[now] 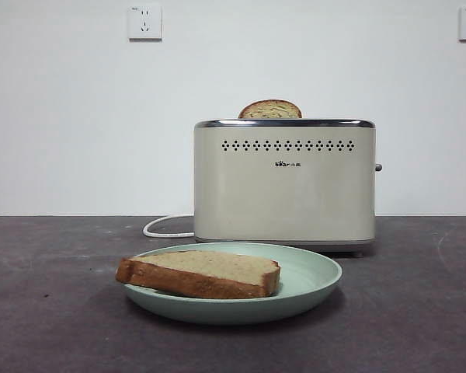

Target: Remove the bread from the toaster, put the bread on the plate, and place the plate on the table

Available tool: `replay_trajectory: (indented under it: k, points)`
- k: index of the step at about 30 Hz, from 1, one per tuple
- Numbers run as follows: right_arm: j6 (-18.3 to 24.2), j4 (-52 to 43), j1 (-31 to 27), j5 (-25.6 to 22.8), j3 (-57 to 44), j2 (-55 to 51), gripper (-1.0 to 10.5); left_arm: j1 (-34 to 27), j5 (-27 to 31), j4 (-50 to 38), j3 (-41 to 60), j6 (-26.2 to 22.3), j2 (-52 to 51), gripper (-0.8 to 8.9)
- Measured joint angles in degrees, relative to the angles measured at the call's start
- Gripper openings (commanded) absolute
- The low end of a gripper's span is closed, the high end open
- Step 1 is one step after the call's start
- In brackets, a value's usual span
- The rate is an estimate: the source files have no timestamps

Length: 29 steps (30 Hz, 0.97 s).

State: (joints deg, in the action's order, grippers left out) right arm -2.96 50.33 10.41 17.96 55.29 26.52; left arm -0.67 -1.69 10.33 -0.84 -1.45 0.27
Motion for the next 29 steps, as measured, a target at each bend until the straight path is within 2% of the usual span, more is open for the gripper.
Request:
replay_trajectory:
  k: [2,5,14,20,29]
  points:
    - [1.5,-4.3,-4.5,0.0,-2.6,-2.7,0.0,0.0,0.0,0.0,0.0,0.0,0.0,-0.04]
    - [2.5,-11.1,-8.2,0.1,-8.4,-7.0,0.0,0.0,0.0,0.0,0.0,0.0,0.0,-0.04]
    - [4.0,-34.3,-10.0,0.0,-34.2,-16.9,0.0,0.0,0.0,0.0,0.0,0.0,0.0,-0.04]
    - [5.4,-39.5,-10.0,-0.2,-45.2,-21.0,0.0,0.0,0.0,0.0,0.0,0.0,0.0,-0.04]
    - [5.6,-39.6,-10.0,-0.2,-52.3,-26.3,0.0,0.0,0.0,0.0,0.0,0.0,0.0,-0.04]
